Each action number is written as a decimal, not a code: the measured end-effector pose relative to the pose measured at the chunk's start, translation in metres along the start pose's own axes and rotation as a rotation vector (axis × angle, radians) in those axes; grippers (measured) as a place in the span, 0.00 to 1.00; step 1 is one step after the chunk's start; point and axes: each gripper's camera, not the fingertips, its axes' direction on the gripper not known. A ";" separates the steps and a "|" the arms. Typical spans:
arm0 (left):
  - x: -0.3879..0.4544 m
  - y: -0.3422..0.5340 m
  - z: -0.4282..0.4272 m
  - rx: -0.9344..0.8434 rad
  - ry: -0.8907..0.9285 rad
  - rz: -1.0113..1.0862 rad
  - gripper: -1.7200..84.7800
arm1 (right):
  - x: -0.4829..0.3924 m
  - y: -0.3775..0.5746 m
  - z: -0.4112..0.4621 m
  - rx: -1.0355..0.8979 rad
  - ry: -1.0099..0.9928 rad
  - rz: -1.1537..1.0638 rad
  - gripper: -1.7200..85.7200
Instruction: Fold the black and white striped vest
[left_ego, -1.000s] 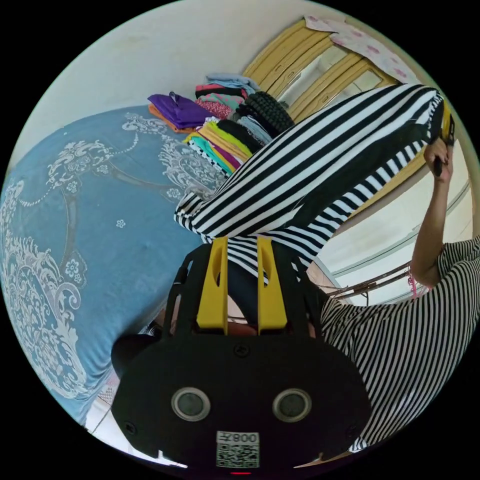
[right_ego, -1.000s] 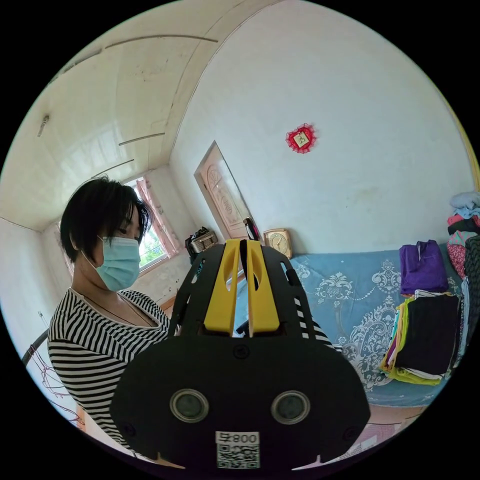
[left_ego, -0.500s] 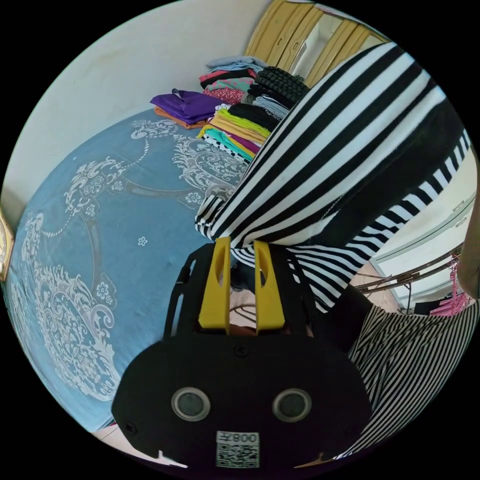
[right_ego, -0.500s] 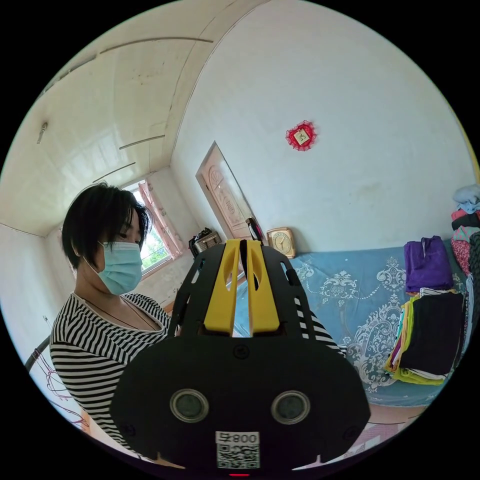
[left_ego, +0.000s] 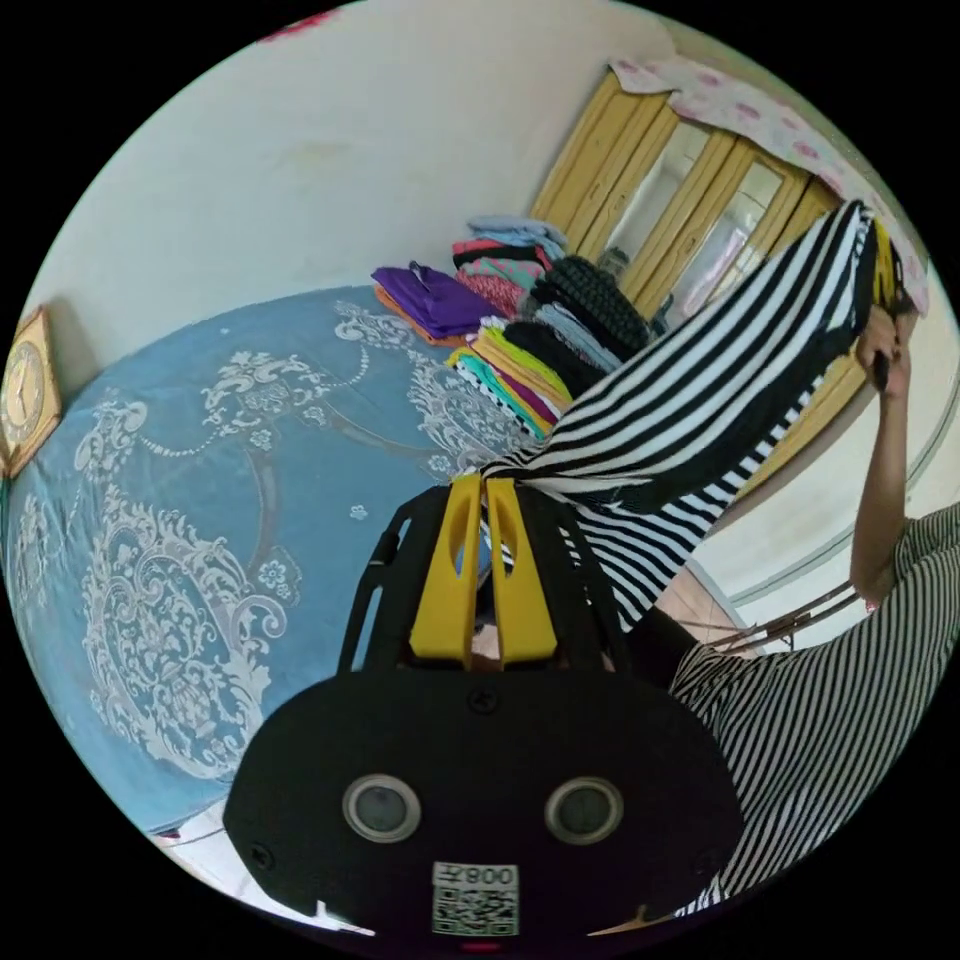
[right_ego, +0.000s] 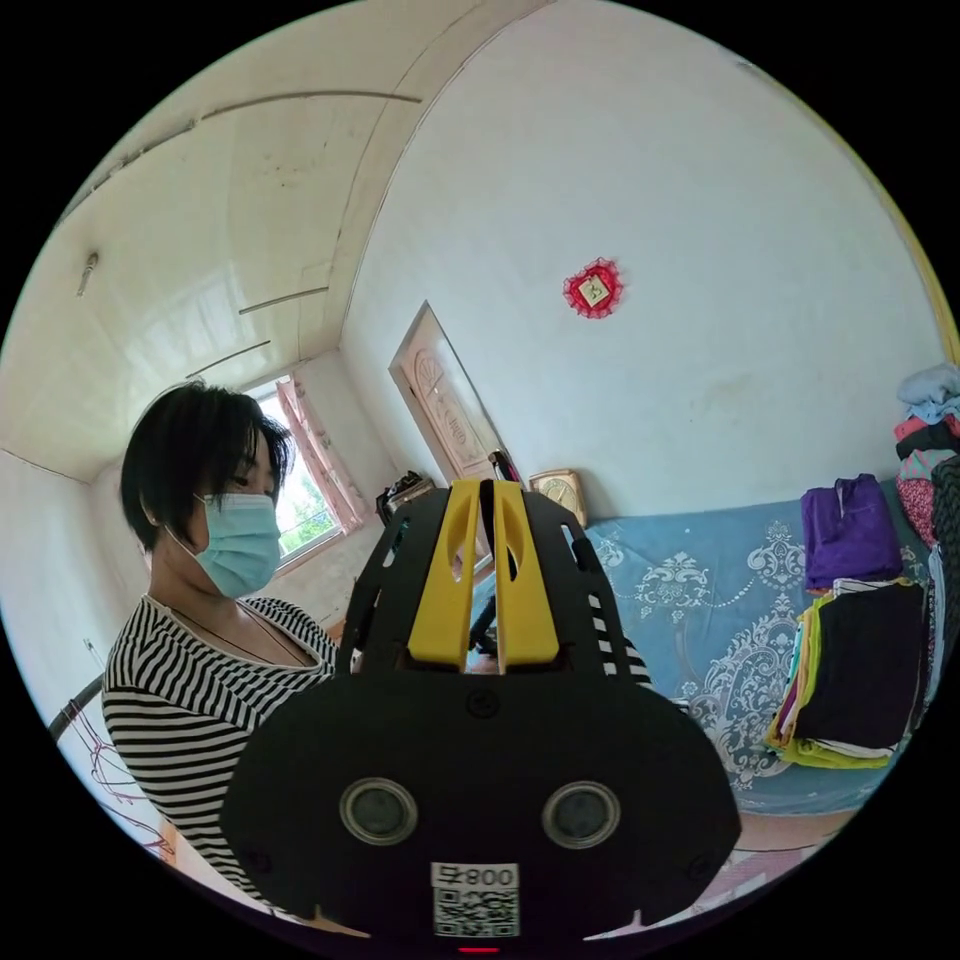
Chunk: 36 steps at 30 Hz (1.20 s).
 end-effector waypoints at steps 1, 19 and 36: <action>0.001 -0.003 -0.012 0.018 -0.006 -0.007 0.03 | 0.000 0.001 -0.002 0.005 -0.001 -0.001 0.04; 0.136 -0.064 -0.417 0.535 -0.384 0.017 0.03 | 0.001 0.019 -0.018 0.075 -0.054 -0.029 0.04; 0.307 -0.043 -0.648 0.824 -0.637 0.169 0.03 | -0.043 0.044 -0.028 0.117 -0.068 -0.189 0.04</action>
